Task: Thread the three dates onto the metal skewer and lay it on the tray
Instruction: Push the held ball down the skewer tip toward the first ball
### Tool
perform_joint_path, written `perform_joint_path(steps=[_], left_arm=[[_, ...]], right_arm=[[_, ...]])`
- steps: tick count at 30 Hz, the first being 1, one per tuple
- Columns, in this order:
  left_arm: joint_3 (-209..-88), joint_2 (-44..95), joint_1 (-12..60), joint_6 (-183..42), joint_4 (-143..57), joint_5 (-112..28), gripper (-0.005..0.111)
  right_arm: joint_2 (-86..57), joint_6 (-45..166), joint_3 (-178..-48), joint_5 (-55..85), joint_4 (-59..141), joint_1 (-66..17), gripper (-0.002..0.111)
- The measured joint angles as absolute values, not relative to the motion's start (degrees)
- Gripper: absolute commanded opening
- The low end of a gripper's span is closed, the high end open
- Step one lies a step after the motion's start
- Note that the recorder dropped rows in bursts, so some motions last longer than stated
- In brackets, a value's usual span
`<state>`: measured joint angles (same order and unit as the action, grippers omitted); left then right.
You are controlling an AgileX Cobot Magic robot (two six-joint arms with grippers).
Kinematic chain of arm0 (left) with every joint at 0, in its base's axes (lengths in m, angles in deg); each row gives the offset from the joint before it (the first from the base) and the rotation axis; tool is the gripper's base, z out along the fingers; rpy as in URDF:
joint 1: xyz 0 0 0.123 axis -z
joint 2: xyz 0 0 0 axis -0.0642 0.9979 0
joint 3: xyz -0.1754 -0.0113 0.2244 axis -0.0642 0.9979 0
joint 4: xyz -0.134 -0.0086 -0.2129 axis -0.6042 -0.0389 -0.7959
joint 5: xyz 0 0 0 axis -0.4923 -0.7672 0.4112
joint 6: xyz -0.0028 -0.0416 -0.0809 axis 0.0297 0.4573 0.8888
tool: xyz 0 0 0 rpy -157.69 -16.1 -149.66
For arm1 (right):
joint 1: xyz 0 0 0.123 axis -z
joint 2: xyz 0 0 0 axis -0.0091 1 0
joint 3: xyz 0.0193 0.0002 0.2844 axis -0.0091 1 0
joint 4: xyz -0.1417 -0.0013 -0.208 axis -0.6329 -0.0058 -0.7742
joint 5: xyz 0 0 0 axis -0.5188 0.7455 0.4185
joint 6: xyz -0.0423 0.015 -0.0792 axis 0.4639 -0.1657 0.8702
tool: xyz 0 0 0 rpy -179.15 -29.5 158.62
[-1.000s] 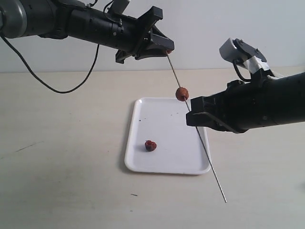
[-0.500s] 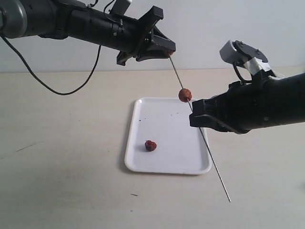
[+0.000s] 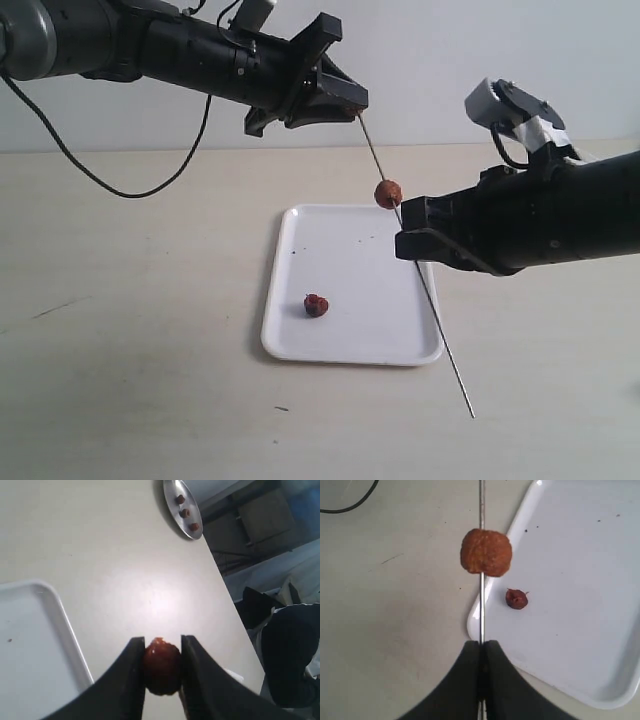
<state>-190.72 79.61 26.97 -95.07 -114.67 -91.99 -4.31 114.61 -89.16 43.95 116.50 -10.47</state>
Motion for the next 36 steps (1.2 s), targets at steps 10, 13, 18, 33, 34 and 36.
perform_joint_path(steps=[10,13,18,33,34,36], left_arm=[[-190.7,79.6,27.0,-99.0,-114.8,-92.0,0.025],[-190.7,79.6,27.0,-100.6,-114.9,-92.0,0.025],[-190.7,79.6,27.0,-102.1,-115.0,-92.0,0.025],[-190.7,79.6,28.3,-103.3,-115.9,-92.0,0.025],[-190.7,79.6,28.4,-103.3,-116.0,-92.2,0.025],[-190.7,79.6,28.5,-103.3,-116.0,-92.6,0.025]], right_arm=[[-4.2,114.4,-89.2,45.3,120.5,-10.5,0.0],[-4.2,114.0,-89.2,45.4,121.0,-10.5,0.0],[-4.2,113.9,-89.2,45.9,124.0,-10.5,0.0],[-0.2,118.7,-91.9,44.7,133.6,-10.5,0.0],[0.0,120.3,-91.9,44.2,135.2,-10.5,0.0],[0.1,123.4,-91.9,43.6,137.7,-10.5,0.0]])
